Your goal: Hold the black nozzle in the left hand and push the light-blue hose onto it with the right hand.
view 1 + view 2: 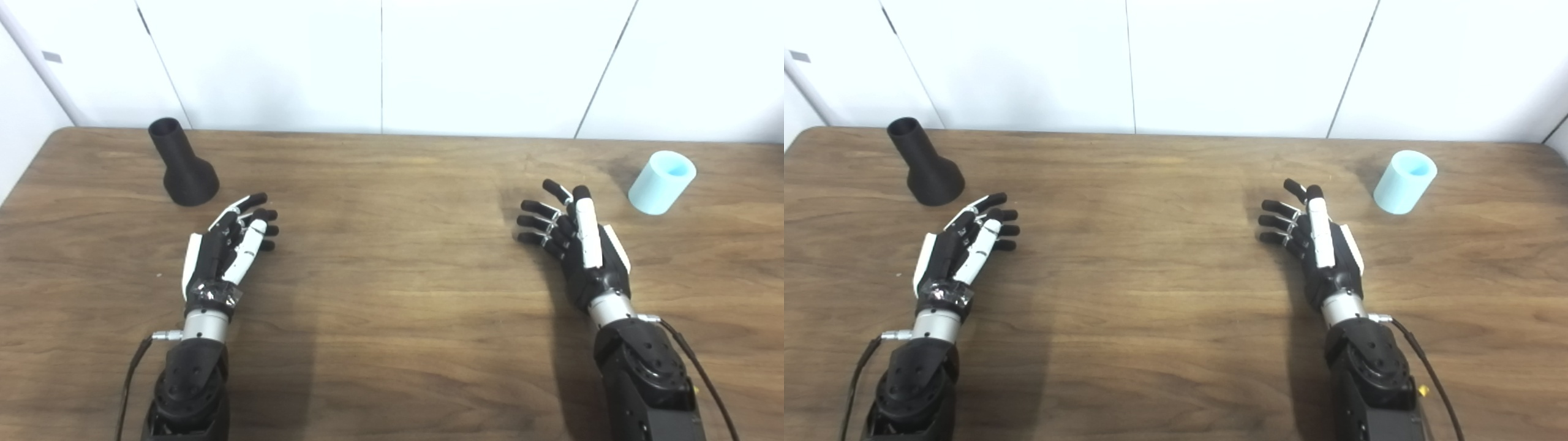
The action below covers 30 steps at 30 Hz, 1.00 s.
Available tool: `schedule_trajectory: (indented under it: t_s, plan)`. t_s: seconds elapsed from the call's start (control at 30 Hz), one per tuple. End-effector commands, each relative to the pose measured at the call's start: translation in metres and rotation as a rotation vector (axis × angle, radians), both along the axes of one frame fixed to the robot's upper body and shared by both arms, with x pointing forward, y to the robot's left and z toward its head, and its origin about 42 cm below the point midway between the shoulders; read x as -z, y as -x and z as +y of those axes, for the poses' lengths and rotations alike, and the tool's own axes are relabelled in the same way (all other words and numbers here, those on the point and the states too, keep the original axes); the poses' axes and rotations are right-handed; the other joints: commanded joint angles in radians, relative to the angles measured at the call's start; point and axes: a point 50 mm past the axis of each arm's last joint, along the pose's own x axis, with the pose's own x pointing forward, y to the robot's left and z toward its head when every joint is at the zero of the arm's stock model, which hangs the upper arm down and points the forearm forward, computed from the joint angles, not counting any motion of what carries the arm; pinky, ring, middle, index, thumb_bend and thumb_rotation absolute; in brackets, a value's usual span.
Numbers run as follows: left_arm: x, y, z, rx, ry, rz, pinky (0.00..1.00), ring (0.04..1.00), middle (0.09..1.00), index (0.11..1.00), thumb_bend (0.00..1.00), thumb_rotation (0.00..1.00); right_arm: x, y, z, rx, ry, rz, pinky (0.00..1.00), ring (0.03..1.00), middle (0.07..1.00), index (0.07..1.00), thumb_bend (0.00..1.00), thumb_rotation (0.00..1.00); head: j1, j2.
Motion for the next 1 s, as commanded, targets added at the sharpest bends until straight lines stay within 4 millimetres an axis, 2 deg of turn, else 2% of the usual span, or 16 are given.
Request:
schedule_trajectory:
  t_s: [0.0,0.6,0.8,0.97]
  plan:
    - [-0.005,-0.001,-0.003,0.022,-0.011,-0.017,0.58,0.659,0.708,0.785,0.32,0.51,-0.009,-0.001,-0.001,-0.010,0.001,-0.024,0.58,0.675,0.700,0.866,0.37,0.97,0.000,0.001]
    - [-0.007,0.001,-0.004,0.018,-0.004,-0.010,0.58,0.659,0.709,0.786,0.31,0.49,-0.009,0.000,-0.001,-0.013,0.009,-0.025,0.57,0.679,0.703,0.865,0.37,0.98,0.003,-0.003]
    - [-0.005,0.002,-0.006,0.021,-0.017,-0.005,0.58,0.663,0.707,0.786,0.28,0.50,-0.007,0.000,-0.002,-0.004,0.020,-0.015,0.56,0.676,0.701,0.868,0.36,1.00,0.038,-0.032]
    - [0.004,0.001,-0.013,0.018,0.010,-0.015,0.57,0.657,0.705,0.777,0.30,0.49,-0.001,0.000,-0.010,0.004,0.008,-0.007,0.55,0.675,0.701,0.858,0.36,0.99,0.133,-0.084]
